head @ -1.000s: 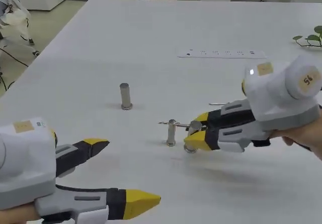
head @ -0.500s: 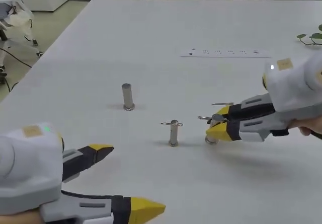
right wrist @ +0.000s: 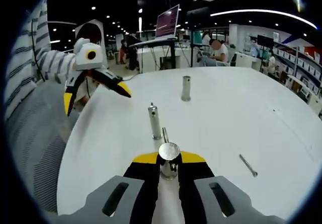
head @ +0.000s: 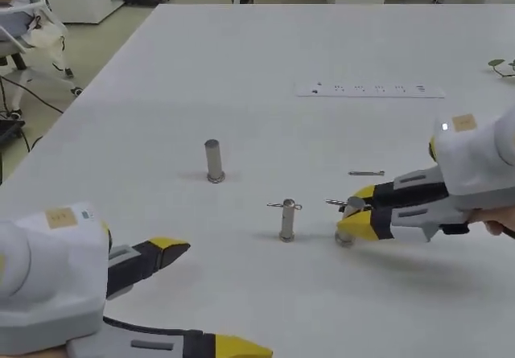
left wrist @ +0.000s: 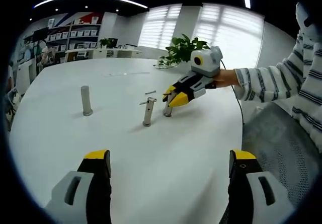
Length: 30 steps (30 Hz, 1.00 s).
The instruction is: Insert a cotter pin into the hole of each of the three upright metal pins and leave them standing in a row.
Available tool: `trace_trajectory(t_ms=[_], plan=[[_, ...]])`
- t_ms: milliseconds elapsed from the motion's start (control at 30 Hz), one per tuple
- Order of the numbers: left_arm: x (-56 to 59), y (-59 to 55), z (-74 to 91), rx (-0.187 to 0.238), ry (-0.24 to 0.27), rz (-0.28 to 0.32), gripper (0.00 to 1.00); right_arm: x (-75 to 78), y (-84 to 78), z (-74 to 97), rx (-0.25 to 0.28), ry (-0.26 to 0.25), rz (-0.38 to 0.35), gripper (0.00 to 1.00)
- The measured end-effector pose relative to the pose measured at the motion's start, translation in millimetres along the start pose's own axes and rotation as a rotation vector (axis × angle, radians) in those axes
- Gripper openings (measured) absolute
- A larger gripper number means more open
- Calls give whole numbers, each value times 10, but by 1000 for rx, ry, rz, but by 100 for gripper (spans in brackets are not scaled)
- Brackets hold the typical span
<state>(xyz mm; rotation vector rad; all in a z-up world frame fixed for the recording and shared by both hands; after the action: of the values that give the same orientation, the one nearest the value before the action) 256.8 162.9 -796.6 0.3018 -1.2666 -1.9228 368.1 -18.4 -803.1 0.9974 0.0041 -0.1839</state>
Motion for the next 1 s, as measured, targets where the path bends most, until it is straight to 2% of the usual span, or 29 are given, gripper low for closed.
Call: trace_trajectory(t_ms=[300,600,667,733,800,900,1000], plan=[[8,0,-3,-8,4,-4,98,-2,-1,-12,-11,15,53,15],[14,-11,17,-14,8,-2,98,-5,-6,-11,0,10,67,15],[17,-13,20,-15,8,-1,98,-9,-8,-11,5,9,59,17],[20,-16,27,-16,9,-2,98,-2,-8,-6,10,-3,48,24],[27,-16,32,-16,9,-3,98,12,-11,11,7,-20,31,26],[30,-14,37,-16,13,-5,98,4,36,62,42,-28,-5,26],[18,-5,40,-9,27,-1,98,-7,73,132,63,-36,-41,31]])
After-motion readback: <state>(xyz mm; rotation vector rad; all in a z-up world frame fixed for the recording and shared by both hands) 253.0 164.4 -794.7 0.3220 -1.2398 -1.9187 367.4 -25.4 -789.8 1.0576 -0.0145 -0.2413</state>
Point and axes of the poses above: the centre of the closed fingertips' face, and the gripper's own axes: z roughly backward along the fingers, x roughly to its right, y roughly out of its top, the point moved 5 cm from there along z, roughly backward along the fingers, and after that the axes turned 6 degrees about y, right-handed, at the moved point
